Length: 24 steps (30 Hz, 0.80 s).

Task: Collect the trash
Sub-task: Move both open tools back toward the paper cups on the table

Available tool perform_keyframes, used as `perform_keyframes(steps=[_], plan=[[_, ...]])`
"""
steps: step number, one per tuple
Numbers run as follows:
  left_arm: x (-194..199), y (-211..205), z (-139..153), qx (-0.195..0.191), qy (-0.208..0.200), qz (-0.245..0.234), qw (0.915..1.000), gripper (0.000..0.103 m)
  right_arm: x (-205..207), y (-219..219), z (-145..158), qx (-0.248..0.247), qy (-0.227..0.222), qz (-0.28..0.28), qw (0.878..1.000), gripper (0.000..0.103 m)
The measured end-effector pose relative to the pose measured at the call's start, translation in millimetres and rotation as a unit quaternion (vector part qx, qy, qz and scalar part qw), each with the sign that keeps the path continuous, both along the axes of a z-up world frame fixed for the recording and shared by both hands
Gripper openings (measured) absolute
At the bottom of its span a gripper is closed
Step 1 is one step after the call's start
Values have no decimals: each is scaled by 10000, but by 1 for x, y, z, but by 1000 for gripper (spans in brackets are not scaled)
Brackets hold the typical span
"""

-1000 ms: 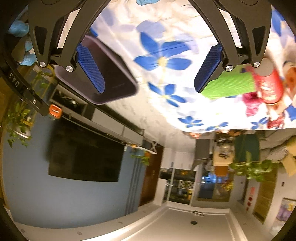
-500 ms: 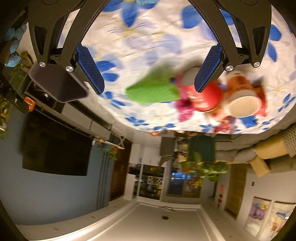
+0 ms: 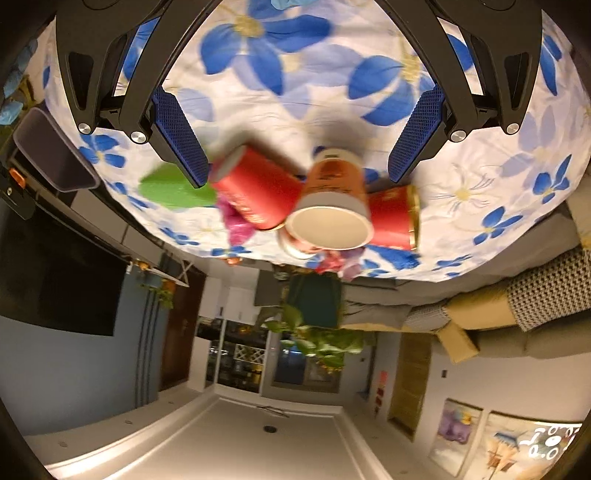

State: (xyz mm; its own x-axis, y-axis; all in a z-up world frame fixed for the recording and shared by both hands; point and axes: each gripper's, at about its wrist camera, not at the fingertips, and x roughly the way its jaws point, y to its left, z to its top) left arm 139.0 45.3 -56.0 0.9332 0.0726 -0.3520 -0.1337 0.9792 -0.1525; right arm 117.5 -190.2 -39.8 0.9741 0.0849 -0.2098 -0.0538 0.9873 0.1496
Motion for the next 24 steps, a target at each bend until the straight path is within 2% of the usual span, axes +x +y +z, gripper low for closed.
perform_keyframes(steps=[11,17,19,24], plan=[[24,23,-3,68,82,280,9996,96,20,44,-8,-185,129,339,9992,86],[46,26,-8,152,266,247,9992,96,31,58,-12,-217,207,464,9985,86],[52,29,-10,66,342,201,9992,96,35,62,-13,-216,231,508,9982,86],[64,33,-11,-22,470,176,9987,86,45,71,-14,-240,258,608,9975,86]])
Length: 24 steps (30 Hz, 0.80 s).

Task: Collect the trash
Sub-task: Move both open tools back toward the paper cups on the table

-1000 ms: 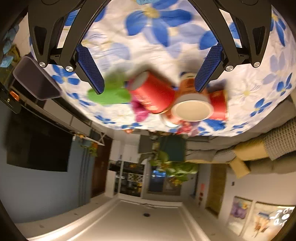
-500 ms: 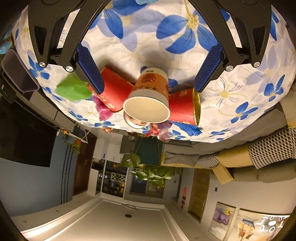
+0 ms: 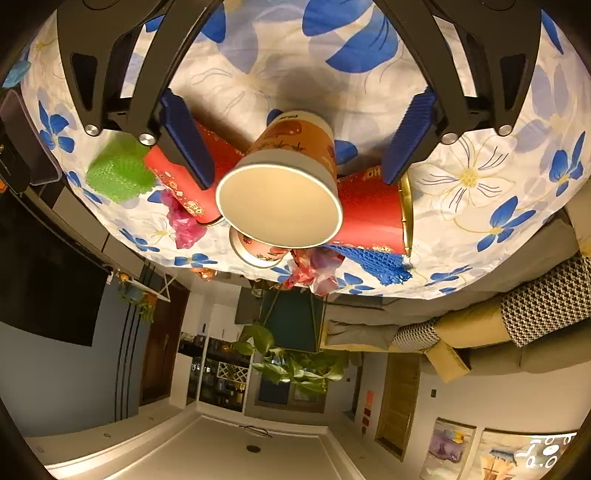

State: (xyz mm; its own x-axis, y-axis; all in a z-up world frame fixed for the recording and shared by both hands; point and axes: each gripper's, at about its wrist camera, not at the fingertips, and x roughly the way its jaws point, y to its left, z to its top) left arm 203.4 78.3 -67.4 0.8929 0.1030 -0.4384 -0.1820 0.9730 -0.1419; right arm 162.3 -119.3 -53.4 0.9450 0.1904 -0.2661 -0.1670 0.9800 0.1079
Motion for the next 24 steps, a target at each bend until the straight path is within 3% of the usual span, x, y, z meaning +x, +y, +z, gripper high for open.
perform_keyframes(steps=[6,15,24], plan=[[16,-2,-4,-13,255,-152,9996,63,12,10,-3,-102,59,85,9999,86],[11,-2,-3,-98,168,-280,9994,59,35,28,-13,-291,322,186,9989,85],[-14,3,10,-177,-129,-289,9993,59,55,44,-24,-625,603,128,9961,77]])
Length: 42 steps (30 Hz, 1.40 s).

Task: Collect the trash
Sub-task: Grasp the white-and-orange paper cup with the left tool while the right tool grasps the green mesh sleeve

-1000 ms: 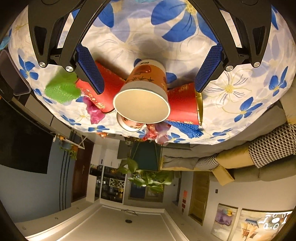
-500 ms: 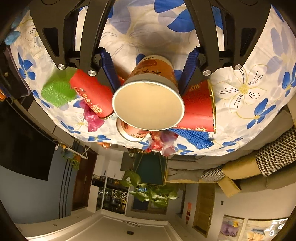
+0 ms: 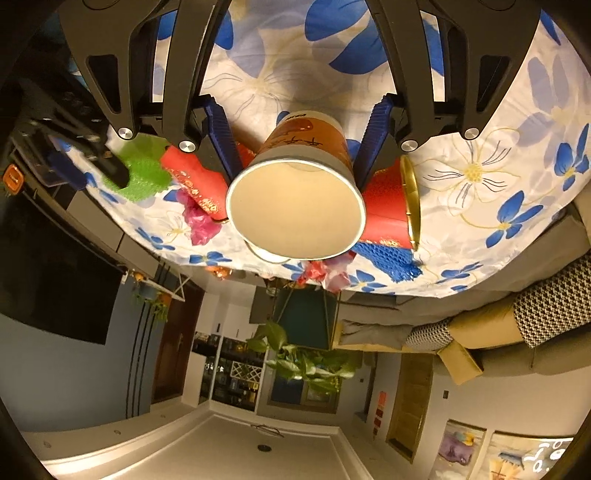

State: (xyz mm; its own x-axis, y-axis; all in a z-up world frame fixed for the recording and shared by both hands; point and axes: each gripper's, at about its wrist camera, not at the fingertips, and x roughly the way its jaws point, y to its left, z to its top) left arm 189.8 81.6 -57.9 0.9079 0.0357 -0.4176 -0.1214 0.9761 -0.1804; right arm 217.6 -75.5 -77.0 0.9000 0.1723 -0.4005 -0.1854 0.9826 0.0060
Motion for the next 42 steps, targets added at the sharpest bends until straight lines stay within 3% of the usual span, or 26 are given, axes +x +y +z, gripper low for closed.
perform_keyframes(steps=[5,12,16,17,29,42], plan=[[-11,4,9,-75,-145,-33,9999,59,9,11,-9,-327,204,-80,9992,70],[-20,5,15,-151,-227,-101,9996,59,22,6,-17,-334,575,-338,9972,38],[-24,3,16,-135,-245,-140,9995,59,20,0,-15,-289,549,-392,9973,12],[-26,2,17,-119,-256,-151,9995,59,17,-1,-14,-277,504,-393,9976,10],[-38,-10,26,-76,-384,-296,9988,59,-28,-45,20,112,-181,-584,9981,5],[-51,-50,42,60,-539,-634,9965,59,-77,-80,52,286,-736,-699,9944,5]])
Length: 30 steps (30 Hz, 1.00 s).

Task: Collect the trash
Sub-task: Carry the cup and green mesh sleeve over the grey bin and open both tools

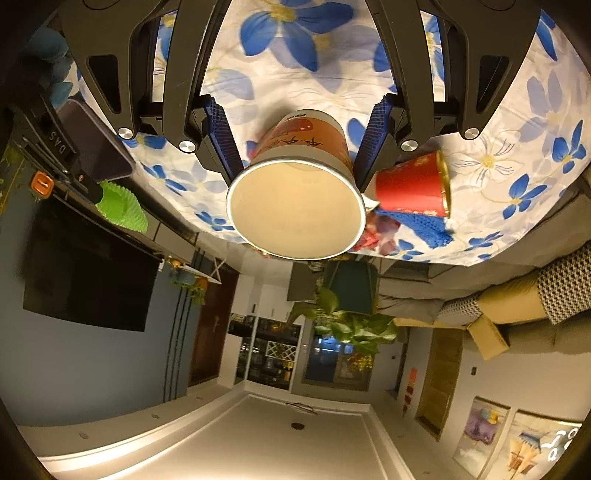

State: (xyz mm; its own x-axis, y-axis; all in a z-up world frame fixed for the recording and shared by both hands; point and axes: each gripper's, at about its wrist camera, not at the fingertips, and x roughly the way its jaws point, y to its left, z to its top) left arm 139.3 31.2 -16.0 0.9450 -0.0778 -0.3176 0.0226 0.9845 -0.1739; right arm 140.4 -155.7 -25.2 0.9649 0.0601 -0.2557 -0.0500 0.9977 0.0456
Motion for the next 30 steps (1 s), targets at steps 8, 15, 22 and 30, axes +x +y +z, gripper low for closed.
perform_keyframes(steps=[8,15,22,30], plan=[[4,-31,4,136,71,-260,9995,59,-15,-22,8,102,-127,-151,9998,5],[7,-62,6,248,89,-494,9984,59,-24,-43,11,200,-214,-298,9991,5],[12,-95,8,360,36,-778,9963,59,-31,-71,14,278,-307,-561,9976,5],[19,-141,11,416,3,-1137,9926,59,-38,-104,19,253,-448,-911,9945,5]])
